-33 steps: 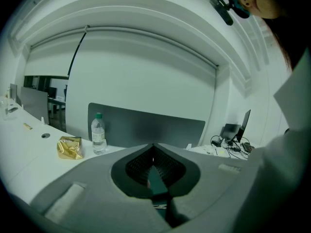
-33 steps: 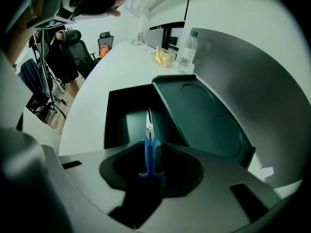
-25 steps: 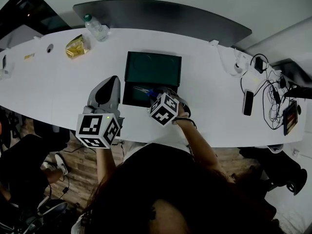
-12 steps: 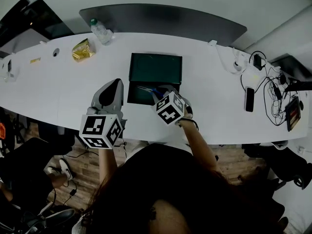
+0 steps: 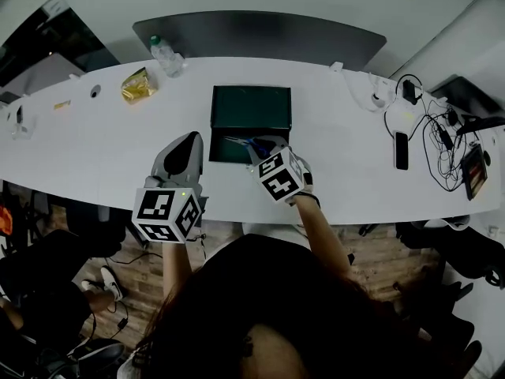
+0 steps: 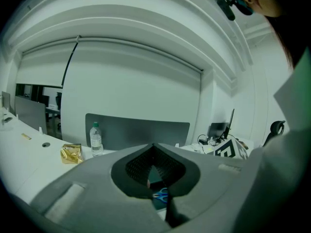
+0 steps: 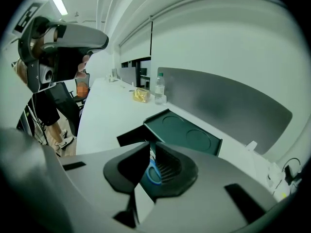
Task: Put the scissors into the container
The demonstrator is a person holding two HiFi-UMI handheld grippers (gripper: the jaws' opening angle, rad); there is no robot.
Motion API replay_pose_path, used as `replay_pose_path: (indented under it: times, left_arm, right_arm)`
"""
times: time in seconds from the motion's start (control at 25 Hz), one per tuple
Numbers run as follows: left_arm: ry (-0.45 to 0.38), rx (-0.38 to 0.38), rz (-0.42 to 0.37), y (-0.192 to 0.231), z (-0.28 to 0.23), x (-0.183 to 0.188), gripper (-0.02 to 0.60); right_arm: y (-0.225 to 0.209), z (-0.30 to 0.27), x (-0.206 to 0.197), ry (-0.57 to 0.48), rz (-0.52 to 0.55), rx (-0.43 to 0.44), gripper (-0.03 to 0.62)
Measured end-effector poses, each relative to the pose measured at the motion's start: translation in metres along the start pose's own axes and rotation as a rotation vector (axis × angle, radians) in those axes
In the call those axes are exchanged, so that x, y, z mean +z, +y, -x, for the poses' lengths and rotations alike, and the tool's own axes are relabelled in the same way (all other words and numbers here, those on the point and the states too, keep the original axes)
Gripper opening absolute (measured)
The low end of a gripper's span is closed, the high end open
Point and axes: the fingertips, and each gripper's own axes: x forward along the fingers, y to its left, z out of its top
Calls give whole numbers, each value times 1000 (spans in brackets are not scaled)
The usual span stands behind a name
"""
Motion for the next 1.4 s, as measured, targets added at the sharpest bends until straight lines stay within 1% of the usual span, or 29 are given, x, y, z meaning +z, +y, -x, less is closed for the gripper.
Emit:
replay_pose_path:
  times: [0.28,0.6,0.72,0.84,1.08,1.4]
  left_arm:
    - [-10,-28,-17,-15,27,-1,11]
    - [-29,-65,-41,-34,61,-2,12]
    - [-33,-76,-48,-41,75,-5,12]
    - [-42,-86,-53,-47,91,-6,12]
    - [-57,-103,-64,-56,122,-8,11]
    - [-76,-127,-76,-69,159,-11,11]
  right_arm:
    - [12,31,11,-78,-17,-46,21]
    - [29,68,17,-190,-120,-79,11]
    - [38,83,19,-233,-135,-96,10]
    - [49,98,21,-265,-136,-117,9]
    - [72,128,26,-327,-92,-177,9]
    - [100,173,32,-414,-99,-238,9]
